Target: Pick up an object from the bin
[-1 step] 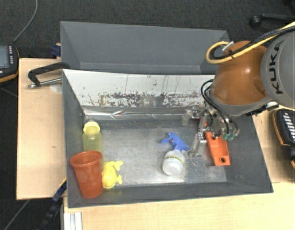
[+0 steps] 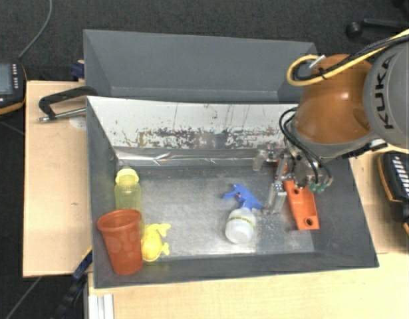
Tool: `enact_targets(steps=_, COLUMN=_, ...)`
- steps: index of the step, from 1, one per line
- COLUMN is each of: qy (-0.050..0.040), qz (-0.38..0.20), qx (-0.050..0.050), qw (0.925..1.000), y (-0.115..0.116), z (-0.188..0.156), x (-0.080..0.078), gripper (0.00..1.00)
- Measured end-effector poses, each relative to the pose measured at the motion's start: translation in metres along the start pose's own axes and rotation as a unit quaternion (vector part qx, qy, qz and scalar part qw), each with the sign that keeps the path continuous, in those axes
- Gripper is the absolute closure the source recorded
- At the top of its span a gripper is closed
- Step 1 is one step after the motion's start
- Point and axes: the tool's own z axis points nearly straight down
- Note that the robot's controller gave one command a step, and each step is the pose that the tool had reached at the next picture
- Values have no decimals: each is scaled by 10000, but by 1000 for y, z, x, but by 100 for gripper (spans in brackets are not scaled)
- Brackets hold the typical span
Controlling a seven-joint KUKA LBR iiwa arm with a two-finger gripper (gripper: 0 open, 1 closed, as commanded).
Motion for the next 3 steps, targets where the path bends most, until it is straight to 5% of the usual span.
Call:
enact_targets(steps=1, qy=-17, qz=-261, qx=2, qw=9997, y=22, z=44, x=-3, gripper=0)
enact_targets(steps=2, qy=-24, qz=-513, qx=-2, qw=9987, y=-4, z=93, x=-35, gripper=100)
enact_targets(steps=3, qy=-22, qz=-515, qx=-2, qw=9987, y=-4, z=94, x=-35, gripper=100)
